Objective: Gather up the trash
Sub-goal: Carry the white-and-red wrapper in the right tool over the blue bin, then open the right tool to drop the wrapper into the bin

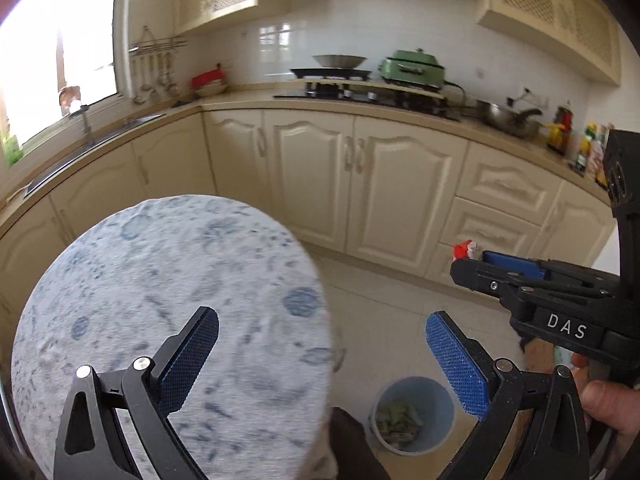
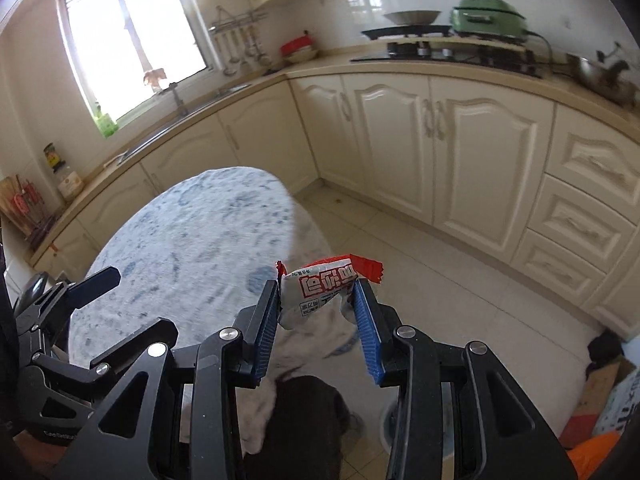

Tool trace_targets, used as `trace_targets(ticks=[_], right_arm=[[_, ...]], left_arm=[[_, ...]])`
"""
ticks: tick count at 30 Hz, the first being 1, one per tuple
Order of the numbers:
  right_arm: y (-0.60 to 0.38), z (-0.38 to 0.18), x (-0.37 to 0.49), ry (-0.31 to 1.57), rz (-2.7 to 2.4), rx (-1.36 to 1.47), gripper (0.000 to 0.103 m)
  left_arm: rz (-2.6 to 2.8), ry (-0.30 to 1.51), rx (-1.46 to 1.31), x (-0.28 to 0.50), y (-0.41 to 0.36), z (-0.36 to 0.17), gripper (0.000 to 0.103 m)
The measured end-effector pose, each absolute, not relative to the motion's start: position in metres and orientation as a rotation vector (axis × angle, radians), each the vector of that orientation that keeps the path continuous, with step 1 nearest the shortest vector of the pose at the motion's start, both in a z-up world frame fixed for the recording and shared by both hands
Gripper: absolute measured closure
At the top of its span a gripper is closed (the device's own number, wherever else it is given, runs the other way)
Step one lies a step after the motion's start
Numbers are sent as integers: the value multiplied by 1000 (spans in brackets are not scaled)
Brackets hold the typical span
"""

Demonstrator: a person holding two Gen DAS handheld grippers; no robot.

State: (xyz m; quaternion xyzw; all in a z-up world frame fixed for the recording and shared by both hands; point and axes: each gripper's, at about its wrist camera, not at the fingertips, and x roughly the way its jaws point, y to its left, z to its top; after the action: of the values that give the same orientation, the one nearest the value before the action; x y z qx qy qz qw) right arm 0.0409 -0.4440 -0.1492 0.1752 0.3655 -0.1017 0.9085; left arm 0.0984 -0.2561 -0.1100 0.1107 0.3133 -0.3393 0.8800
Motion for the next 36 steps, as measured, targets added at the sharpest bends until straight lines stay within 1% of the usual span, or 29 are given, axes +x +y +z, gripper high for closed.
trace_targets(ticks=[3, 7, 10, 12, 14, 15, 22, 25, 27, 28, 29, 33, 36], right_arm=[[-479, -165, -1, 771, -306, 393, 65], [-519, -205, -52, 823, -427, 448, 65], [-544, -244, -76, 873, -492, 502, 65], [-556, -270, -85, 904, -519, 523, 65], [-564, -298, -89, 935, -530, 552, 65], [-568, -313, -90, 952, -534, 564, 65], [-588, -415, -82, 1060, -529, 640, 65], [-589, -457, -76, 1119, -515, 663, 65], [-590, -483, -75, 1152, -503, 694, 65], [-591, -495, -75, 1171, -500, 707, 65], [-591, -506, -75, 1186, -496, 718, 65], [-594, -542, -77, 1235, -492, 771, 65], [-594, -562, -78, 1258, -490, 798, 65]], left_arm=[[-797, 683, 295, 80, -304, -128, 1], [-872, 745, 374, 65, -364, -168, 1], [-894, 811, 446, 64, -405, -215, 1], [-881, 873, 494, 70, -426, -254, 3], [-858, 947, 532, 77, -445, -295, 8], [-848, 997, 542, 83, -455, -317, 8], [-759, 1237, 634, 109, -503, -445, 8], [-689, 1369, 610, 125, -513, -498, 8], [-623, 1451, 592, 135, -518, -531, 9], [-608, 1491, 595, 138, -522, -546, 12], [-596, 1518, 605, 141, -527, -557, 15], [-532, 1546, 694, 144, -544, -599, 15], [-493, 1609, 670, 153, -544, -634, 15]])
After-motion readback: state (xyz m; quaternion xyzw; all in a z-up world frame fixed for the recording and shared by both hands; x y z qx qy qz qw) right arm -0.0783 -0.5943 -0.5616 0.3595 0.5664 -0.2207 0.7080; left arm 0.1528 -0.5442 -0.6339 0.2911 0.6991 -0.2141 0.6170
